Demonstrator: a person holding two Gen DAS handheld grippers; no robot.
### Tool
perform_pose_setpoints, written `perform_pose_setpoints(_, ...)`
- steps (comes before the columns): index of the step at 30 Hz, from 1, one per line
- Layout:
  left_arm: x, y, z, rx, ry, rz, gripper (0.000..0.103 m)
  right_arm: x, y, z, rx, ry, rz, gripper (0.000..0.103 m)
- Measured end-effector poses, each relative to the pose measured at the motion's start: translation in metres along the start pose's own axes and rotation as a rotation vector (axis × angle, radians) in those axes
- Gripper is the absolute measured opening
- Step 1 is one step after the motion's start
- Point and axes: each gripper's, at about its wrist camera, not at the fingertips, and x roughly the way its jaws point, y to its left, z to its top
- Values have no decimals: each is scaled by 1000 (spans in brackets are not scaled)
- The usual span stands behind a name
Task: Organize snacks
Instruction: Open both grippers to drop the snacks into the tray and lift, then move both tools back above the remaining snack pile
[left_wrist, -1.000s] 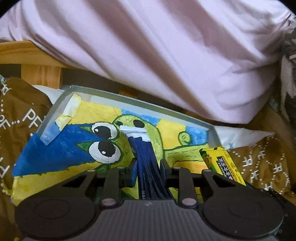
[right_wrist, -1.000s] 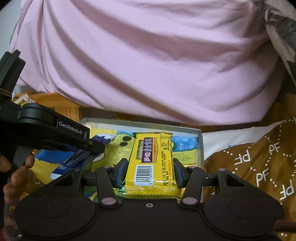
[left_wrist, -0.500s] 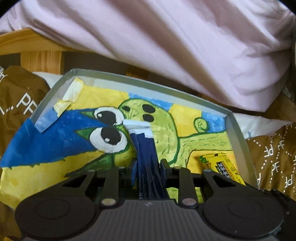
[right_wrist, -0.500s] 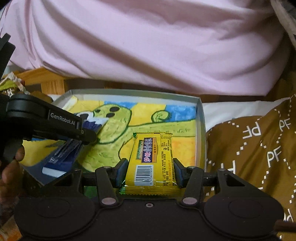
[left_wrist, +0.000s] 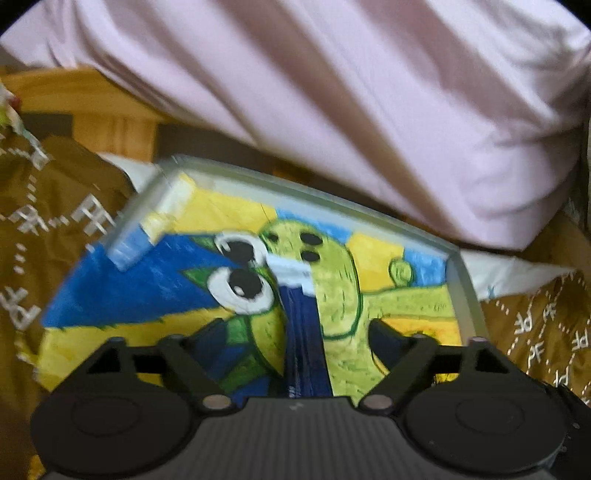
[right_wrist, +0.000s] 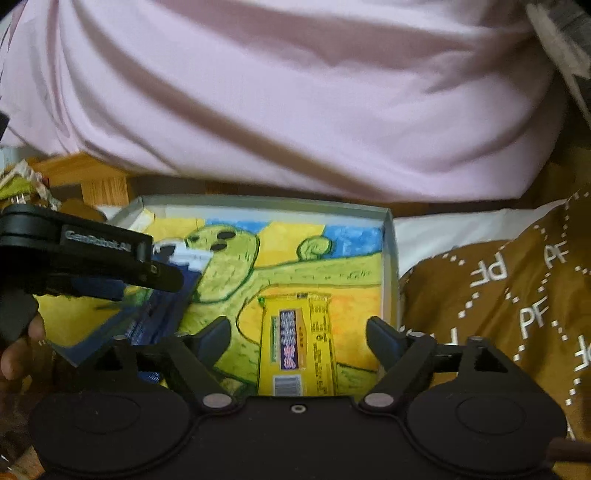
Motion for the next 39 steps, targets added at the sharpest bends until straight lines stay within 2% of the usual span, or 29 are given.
perform_pose_setpoints(3, -24, 0, 3, 16, -63, 21, 102, -19, 1, 8, 10, -51, -8, 97)
perform_pose_setpoints(6, -51, 1, 3, 32, -129, 44, 102, -42, 4, 15, 20, -104, -10, 102)
perform_pose_setpoints(13, -122, 3, -8, 60, -241, 77, 103, -102, 13, 24, 61, -218, -11, 102)
perform_pose_setpoints(23, -206, 5, -44, 114, -313, 96, 103, -188, 33, 3, 54, -306, -13, 102)
perform_pose_setpoints(30, -248, 11, -76, 130, -332, 122, 103, -231, 43, -21, 79, -285, 3, 102)
perform_pose_setpoints(39, -282, 18, -119, 179, -301, 147, 103, -270, 53, -51, 131, -218, -15, 102)
